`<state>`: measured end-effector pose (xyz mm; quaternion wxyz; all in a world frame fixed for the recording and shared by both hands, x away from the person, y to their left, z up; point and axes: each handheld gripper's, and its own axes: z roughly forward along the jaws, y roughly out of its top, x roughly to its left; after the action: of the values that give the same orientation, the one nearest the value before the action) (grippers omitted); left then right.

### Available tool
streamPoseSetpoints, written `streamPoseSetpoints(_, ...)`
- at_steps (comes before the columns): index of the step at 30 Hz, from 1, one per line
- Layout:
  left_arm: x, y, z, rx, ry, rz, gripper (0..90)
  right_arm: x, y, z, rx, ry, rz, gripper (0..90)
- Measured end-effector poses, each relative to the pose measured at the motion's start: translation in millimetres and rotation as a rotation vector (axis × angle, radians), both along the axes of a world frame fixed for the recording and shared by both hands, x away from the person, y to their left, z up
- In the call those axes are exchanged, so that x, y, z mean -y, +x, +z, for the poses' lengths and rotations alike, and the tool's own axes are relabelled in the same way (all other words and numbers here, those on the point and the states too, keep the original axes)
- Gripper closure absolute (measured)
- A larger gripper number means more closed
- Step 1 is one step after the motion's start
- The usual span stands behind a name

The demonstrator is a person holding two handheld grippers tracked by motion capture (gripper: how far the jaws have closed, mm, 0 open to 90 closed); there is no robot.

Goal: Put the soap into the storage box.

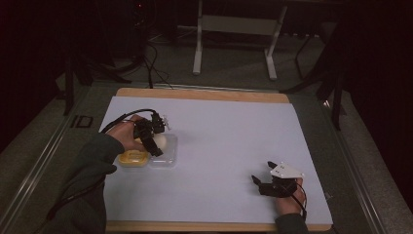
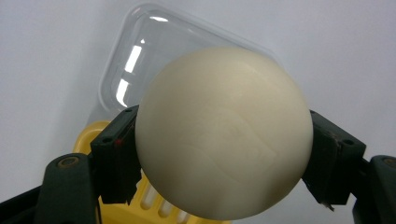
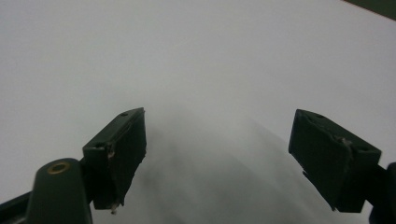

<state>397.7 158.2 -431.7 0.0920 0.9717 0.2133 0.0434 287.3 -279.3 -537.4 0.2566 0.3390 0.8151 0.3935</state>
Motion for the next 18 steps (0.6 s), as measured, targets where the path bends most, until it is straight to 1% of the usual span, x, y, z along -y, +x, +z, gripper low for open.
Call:
streamPoseSetpoints(8,-6.7,1.1,-0.3,-0.001,0.003,0.016,24.8,0.0,0.0,0.0,0.000,0.000,0.000,18.8)
streamPoseSetpoints(13,-13.4,1.6,-0.2,0.000,0.001,0.035,24.8,-0.1,-0.1,0.0,0.001,-0.001,0.000,18.8)
streamPoseSetpoints(14,-17.2,2.1,0.1,-0.001,-0.012,0.051,24.8,-0.1,0.0,0.0,0.001,-0.001,0.001,18.8)
streamPoseSetpoints(18,-21.8,3.1,-0.8,-0.003,-0.013,0.057,24.8,-0.2,0.0,-0.1,0.002,-0.002,0.001,18.8)
